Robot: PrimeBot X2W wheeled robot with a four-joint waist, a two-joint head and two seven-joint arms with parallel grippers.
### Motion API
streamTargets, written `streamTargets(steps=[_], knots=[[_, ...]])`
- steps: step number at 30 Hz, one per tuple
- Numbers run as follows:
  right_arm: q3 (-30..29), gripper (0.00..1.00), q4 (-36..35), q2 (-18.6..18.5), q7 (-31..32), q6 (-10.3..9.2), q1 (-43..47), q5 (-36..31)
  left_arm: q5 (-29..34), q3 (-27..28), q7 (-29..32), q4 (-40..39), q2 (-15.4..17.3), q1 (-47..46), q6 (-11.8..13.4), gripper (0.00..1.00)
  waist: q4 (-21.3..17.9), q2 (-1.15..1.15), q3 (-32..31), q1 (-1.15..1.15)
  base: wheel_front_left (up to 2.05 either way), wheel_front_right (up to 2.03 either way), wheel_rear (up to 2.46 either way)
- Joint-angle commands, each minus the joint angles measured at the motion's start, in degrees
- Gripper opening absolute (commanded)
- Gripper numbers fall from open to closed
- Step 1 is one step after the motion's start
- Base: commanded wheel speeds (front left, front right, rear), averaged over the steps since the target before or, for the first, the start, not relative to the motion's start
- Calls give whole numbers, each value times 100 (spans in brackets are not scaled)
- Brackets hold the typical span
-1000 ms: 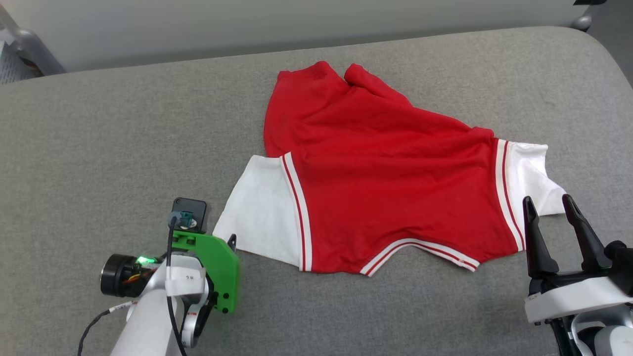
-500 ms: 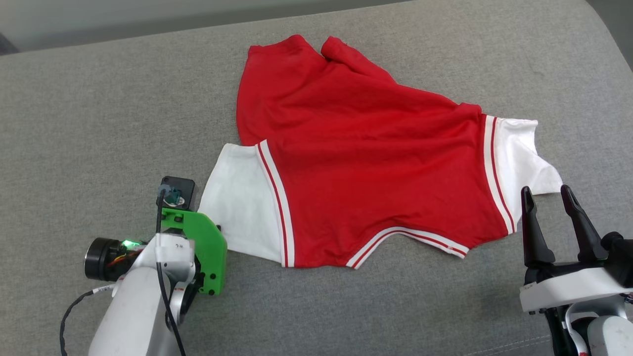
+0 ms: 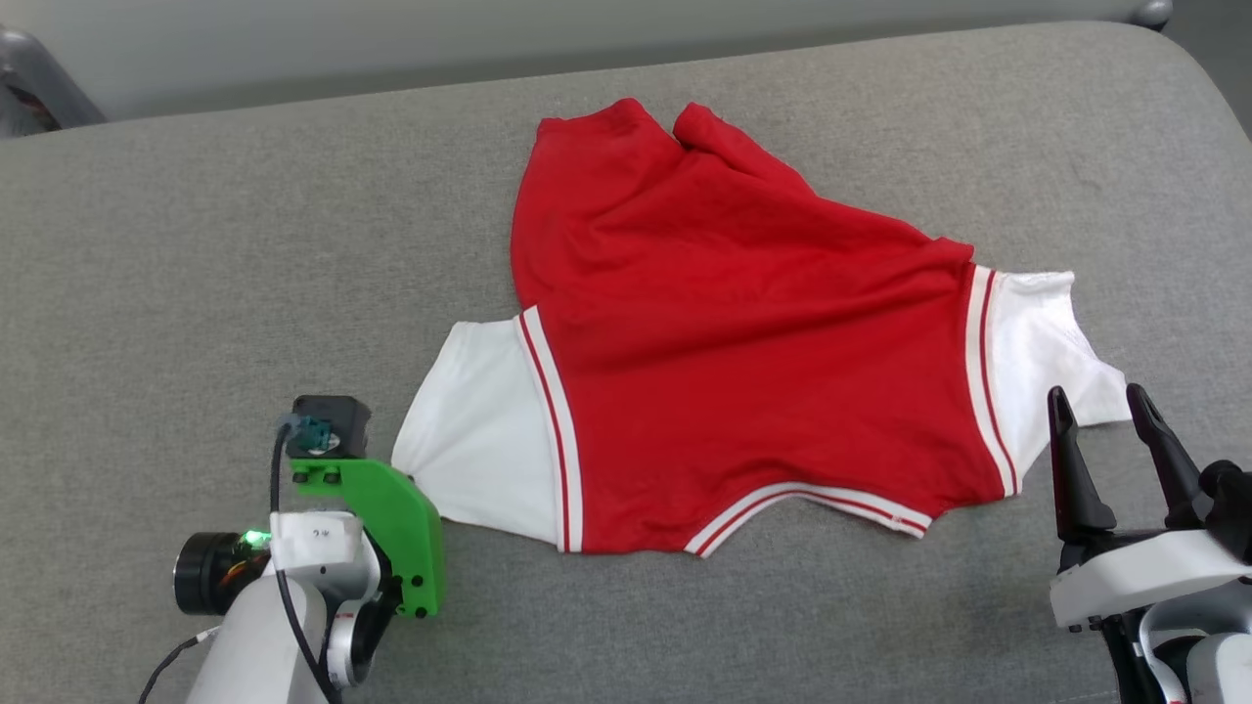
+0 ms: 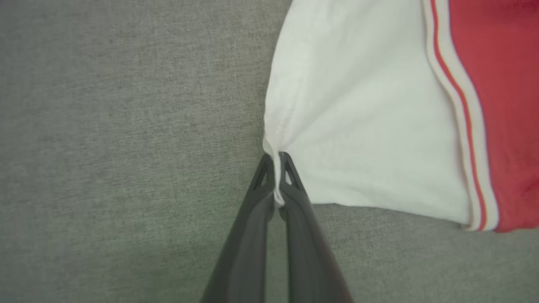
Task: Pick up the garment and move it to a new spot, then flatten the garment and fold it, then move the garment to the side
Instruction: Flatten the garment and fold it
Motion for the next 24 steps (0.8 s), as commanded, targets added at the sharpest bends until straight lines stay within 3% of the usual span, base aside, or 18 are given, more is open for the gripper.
streamTargets(steps=[1, 10, 16, 24], knots=[[-7, 100, -6, 2, 99, -5, 79, -37, -45, 118, -83, -85, 33, 164, 101, 0, 224, 0, -270, 0, 0, 0, 0], [-71, 100, -38, -212, 1122, -5, 362, -13, -366, 453, -8, -968, 124, 708, 231, 0, 585, 0, -575, 0, 0, 0, 0], [-223, 100, -253, -638, 2482, -5, 324, 78, -596, 420, 258, -1653, 115, 1111, 175, 0, 729, 0, -531, 0, 0, 0, 0], [-463, 100, -278, -1135, 4782, -5, -138, 487, -890, 274, 569, -2365, 81, 1275, 45, 0, 853, 0, -199, 0, 0, 0, 0]])
